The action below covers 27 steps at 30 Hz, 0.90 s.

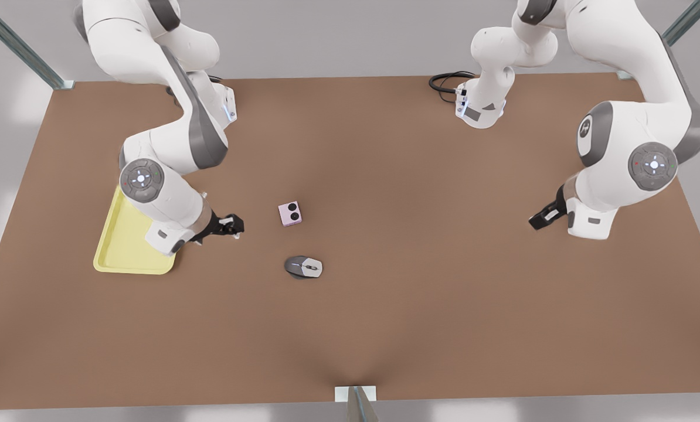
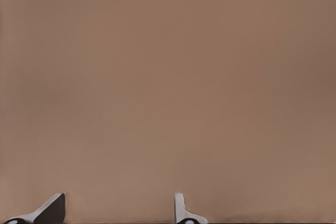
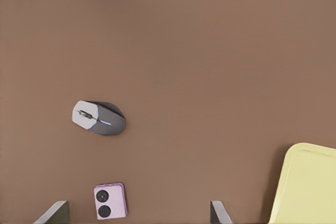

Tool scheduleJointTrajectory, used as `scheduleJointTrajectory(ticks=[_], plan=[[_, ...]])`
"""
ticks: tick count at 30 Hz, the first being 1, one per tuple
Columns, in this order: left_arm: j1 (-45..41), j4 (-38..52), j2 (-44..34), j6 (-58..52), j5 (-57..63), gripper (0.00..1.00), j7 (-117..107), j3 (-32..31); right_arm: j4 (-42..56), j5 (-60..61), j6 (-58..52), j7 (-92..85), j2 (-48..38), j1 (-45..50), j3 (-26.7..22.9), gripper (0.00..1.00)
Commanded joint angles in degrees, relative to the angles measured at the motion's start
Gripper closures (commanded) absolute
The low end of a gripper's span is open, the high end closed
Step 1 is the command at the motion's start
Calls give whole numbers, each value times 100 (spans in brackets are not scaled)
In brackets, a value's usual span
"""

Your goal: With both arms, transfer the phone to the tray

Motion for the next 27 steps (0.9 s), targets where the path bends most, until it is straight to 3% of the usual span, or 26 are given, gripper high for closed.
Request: scheduleJointTrajectory(ticks=[1, 8, 14, 18, 21, 27], plan=[[-7, 240, 23, -1390, 208, 0, 4438, -28, 35, -16, 386, 1983, 78, 250, 22, 0], [-42, 391, 32, -1496, 138, 0, 4525, -230, -869, -17, 499, 1773, 193, 1499, 40, 0], [-42, 355, 67, -1479, 138, 0, 4525, -230, -765, -34, 448, 1034, 808, 1130, -180, 0], [-42, 355, 102, -1461, 138, 0, 4525, -230, -888, 19, 536, 1105, 922, 1139, -39, 0], [-42, 355, 102, -1453, 138, 0, 4525, -230, -1696, 10, 1511, 947, 940, 989, 251, 0], [-42, 364, 111, -1435, 138, 0, 4526, -230, -2655, 1, 1801, 797, 597, 770, 479, 0]])
